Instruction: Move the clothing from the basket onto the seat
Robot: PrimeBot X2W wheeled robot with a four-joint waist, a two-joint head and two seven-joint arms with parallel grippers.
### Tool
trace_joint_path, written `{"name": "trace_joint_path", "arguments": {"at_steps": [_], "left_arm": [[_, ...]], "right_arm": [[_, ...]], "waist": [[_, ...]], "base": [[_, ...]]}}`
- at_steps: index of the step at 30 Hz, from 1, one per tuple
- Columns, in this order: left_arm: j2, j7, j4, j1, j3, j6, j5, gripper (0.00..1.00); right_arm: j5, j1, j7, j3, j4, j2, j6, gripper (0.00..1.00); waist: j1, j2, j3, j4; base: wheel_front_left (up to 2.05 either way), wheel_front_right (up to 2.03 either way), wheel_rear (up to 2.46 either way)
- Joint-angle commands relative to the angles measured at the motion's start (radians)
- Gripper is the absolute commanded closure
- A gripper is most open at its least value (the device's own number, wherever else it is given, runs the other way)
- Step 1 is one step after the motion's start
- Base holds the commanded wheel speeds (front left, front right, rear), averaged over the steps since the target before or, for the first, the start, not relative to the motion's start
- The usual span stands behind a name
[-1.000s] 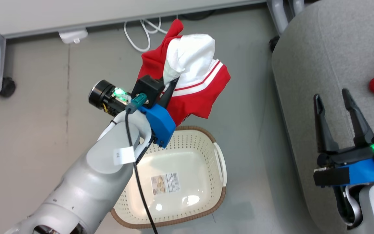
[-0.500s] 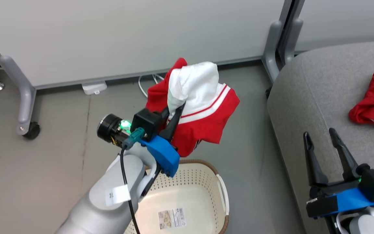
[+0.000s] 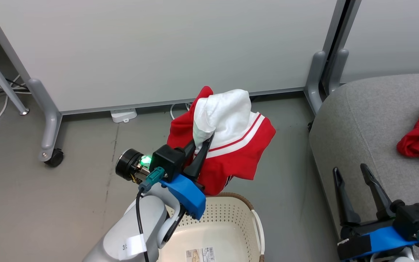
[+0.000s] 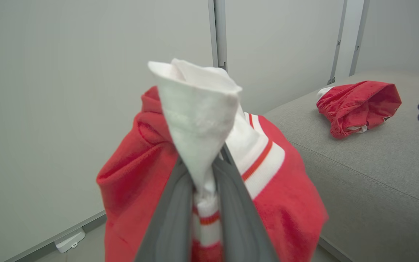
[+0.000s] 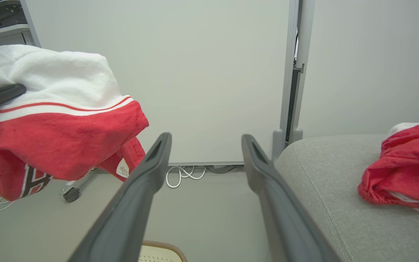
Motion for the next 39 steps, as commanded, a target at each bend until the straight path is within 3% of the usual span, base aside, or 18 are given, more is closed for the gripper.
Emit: {"name": "trace_joint_path", "arguments": {"at_steps": [1, 11, 29, 39], "left_arm": [[0.003, -0.005, -0.007, 0.014, 0.006, 0.003, 0.009, 1.00], [-0.001, -0.005, -0.025, 0.010, 0.016, -0.002, 0.027, 1.00], [-0.036, -0.005, -0.025, -0.037, 0.001, -0.016, 0.055, 1.00], [-0.057, -0.005, -0.028, -0.058, -0.013, -0.021, 0.070, 1.00]], "right_arm": [[0.007, 0.013, -0.003, 0.002, 0.001, 0.003, 0.000, 0.00], [0.026, -0.002, -0.003, 0.052, 0.011, -0.002, 0.000, 0.00], [0.107, -0.102, -0.003, 0.300, 0.149, 0.003, 0.000, 0.00], [0.241, -0.210, -0.003, 0.378, 0.242, 0.002, 0.000, 0.00]], "waist": [[0.0001, -0.0001, -0.001, 0.001], [0.0001, -0.0001, 0.008, 0.007], [0.0001, -0.0001, 0.035, 0.038], [0.0001, -0.0001, 0.067, 0.067]], "base": [[0.00, 0.00, 0.00], [0.00, 0.00, 0.00], [0.00, 0.00, 0.00], [0.00, 0.00, 0.00]]}}
